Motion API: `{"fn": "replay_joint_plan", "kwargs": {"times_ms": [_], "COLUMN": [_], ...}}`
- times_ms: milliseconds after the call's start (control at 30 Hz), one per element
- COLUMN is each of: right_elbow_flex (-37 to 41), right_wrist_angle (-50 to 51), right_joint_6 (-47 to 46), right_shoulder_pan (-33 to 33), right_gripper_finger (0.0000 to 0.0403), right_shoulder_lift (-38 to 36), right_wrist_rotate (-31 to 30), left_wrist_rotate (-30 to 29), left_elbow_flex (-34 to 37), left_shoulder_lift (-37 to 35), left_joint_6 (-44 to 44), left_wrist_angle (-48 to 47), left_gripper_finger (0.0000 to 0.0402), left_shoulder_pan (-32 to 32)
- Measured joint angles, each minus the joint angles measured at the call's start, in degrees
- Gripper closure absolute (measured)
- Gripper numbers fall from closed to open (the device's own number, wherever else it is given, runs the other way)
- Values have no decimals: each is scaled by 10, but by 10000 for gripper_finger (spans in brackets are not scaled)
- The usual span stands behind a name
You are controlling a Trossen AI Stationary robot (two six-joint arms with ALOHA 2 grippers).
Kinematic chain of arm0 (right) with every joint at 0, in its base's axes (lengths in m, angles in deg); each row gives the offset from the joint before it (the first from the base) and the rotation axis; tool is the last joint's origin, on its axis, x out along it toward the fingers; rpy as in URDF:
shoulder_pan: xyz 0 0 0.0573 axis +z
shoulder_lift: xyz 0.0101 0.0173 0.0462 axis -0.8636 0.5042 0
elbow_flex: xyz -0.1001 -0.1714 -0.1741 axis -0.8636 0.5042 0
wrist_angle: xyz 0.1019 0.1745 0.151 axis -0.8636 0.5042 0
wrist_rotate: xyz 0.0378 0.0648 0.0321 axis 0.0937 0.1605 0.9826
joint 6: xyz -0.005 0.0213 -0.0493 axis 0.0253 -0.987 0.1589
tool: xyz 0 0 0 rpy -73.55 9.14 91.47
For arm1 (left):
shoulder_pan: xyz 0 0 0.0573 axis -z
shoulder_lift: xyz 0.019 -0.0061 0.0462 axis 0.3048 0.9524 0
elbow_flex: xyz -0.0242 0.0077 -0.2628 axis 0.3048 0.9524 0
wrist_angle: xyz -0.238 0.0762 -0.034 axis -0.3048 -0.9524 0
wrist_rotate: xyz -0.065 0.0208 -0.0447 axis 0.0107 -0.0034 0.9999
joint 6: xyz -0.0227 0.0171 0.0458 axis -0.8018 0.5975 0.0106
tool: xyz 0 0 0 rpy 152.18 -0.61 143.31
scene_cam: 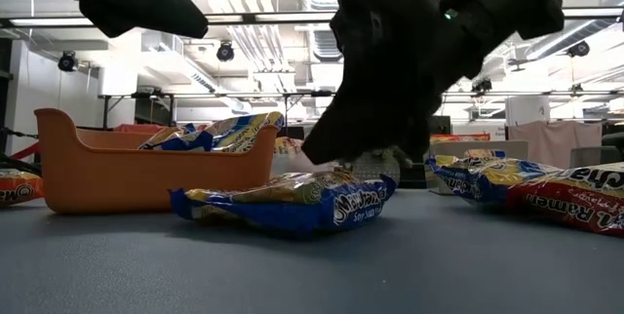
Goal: Sort Maruchan noodles
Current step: Put the blue noodle pack into the orange bin
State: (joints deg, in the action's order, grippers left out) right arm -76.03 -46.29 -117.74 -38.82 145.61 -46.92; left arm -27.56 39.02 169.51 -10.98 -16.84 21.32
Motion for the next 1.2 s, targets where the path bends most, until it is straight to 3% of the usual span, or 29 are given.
{"fn": "replay_joint_plan", "kwargs": {"times_ms": [267, 500, 933, 1200], "right_elbow_flex": [0, -1, -1, -1], "right_wrist_angle": [45, 114, 190, 212], "right_joint_6": [-9, -26, -69, -95], "right_shoulder_pan": [0, 0, -7, -21], "right_gripper_finger": [340, 340, 339, 281], "right_shoulder_lift": [-27, -59, -96, -96], "right_wrist_rotate": [26, 42, 44, 72], "left_wrist_rotate": [23, 46, 55, 70], "left_elbow_flex": [1, -4, -34, -45], "left_shoulder_lift": [14, 78, 184, 208], "left_joint_6": [11, 65, 70, 70], "left_wrist_angle": [39, 106, 105, 104], "left_gripper_finger": [355, 355, 355, 355], "left_shoulder_pan": [2, 0, -18, -19]}}
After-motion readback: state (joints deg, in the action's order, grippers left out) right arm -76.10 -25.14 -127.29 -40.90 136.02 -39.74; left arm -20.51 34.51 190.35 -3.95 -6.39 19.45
